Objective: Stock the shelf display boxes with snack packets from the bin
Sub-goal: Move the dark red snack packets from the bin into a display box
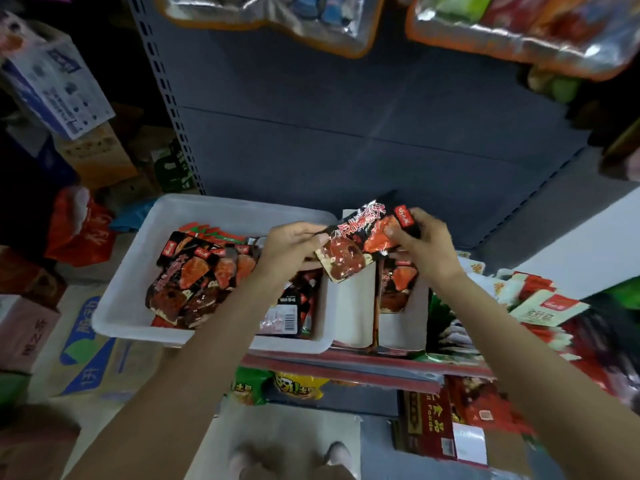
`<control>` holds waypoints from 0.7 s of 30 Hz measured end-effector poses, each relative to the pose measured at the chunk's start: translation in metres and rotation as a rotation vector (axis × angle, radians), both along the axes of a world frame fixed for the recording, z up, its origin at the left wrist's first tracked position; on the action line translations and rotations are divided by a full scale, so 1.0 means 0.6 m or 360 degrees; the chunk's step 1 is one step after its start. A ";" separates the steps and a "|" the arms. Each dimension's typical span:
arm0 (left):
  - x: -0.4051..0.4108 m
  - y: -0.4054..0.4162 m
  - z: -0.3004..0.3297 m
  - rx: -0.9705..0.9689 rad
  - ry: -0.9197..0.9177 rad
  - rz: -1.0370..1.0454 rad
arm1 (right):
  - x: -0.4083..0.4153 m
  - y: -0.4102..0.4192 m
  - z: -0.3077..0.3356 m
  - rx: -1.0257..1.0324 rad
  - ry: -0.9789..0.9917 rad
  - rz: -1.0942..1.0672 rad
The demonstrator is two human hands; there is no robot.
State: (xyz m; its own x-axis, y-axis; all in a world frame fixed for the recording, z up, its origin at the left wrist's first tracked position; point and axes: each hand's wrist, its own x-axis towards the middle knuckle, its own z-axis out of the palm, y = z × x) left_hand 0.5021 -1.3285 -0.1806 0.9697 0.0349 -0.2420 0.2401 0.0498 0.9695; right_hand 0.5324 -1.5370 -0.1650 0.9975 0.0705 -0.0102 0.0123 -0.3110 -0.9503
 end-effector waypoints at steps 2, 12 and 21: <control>0.002 -0.030 0.001 -0.0051 0.0081 -0.0118 | 0.010 -0.034 0.008 -0.0065 -0.0018 -0.0070; 0.029 -0.152 -0.035 0.0305 0.0367 -0.0237 | 0.032 -0.133 0.043 -0.0833 -0.0304 0.0177; 0.033 -0.184 -0.033 0.0226 0.0452 -0.0342 | 0.039 -0.106 0.005 -0.1374 -0.0247 0.0459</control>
State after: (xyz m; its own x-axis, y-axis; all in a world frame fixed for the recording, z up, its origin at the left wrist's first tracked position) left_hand 0.5218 -1.4389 -0.2004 0.8534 -0.1092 -0.5097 0.4907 -0.1612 0.8563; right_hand 0.5555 -1.6003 -0.1621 0.9370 0.3467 -0.0423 0.3074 -0.8762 -0.3711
